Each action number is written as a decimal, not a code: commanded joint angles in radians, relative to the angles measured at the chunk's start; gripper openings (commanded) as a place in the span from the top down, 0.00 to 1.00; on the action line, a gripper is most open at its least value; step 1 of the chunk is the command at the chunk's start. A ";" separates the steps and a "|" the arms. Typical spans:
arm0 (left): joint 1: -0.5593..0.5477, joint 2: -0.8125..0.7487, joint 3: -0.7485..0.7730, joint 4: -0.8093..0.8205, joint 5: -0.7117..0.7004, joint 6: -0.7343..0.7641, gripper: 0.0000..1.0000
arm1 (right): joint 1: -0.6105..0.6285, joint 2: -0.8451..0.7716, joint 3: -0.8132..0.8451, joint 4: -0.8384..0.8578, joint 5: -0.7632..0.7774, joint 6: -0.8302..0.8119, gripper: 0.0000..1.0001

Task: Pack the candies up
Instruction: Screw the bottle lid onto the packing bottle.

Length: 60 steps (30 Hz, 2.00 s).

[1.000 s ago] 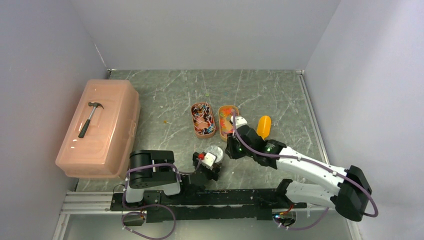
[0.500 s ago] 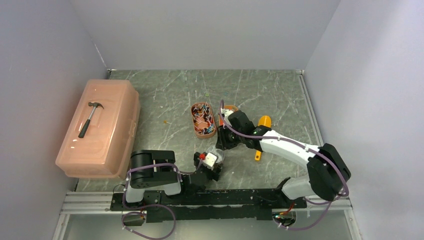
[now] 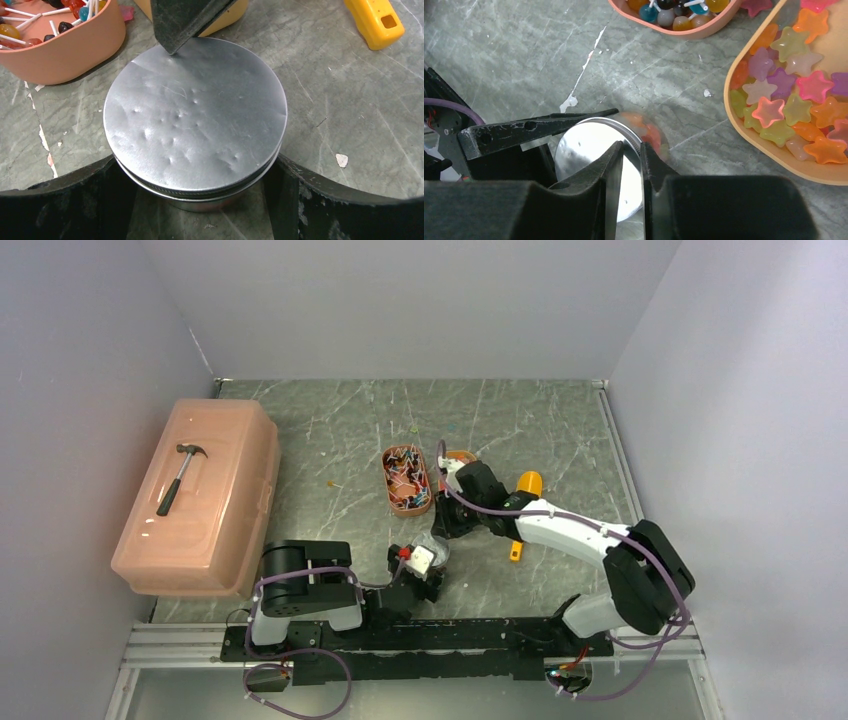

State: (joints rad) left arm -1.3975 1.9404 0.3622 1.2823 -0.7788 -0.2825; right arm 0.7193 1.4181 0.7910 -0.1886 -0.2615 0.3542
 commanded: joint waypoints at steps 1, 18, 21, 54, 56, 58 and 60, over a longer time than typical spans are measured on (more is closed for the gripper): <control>-0.018 0.061 -0.025 -0.215 0.114 0.012 0.19 | 0.008 -0.050 -0.055 0.012 -0.042 0.006 0.81; -0.018 0.067 -0.007 -0.265 0.085 -0.010 0.17 | 0.172 -0.268 -0.297 0.018 0.058 0.187 0.87; -0.018 0.067 -0.007 -0.263 0.081 -0.010 0.17 | 0.201 -0.308 -0.317 0.000 0.091 0.221 0.87; -0.018 0.062 -0.005 -0.270 0.091 -0.003 0.18 | 0.088 -0.277 0.023 -0.143 0.271 0.041 0.61; -0.018 0.065 -0.005 -0.268 0.093 0.001 0.18 | 0.078 -0.244 0.031 -0.119 0.254 0.031 0.61; -0.018 0.066 -0.001 -0.272 0.093 0.005 0.18 | 0.064 -0.202 0.046 -0.110 0.215 0.019 0.61; -0.018 0.068 0.001 -0.271 0.098 0.006 0.18 | 0.058 -0.157 0.054 -0.093 0.173 0.001 0.62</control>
State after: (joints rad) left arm -1.4181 1.9465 0.3862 1.2648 -0.7712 -0.2821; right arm 0.7933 1.2003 0.7937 -0.3420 -0.0082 0.4099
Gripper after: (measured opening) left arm 0.847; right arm 0.387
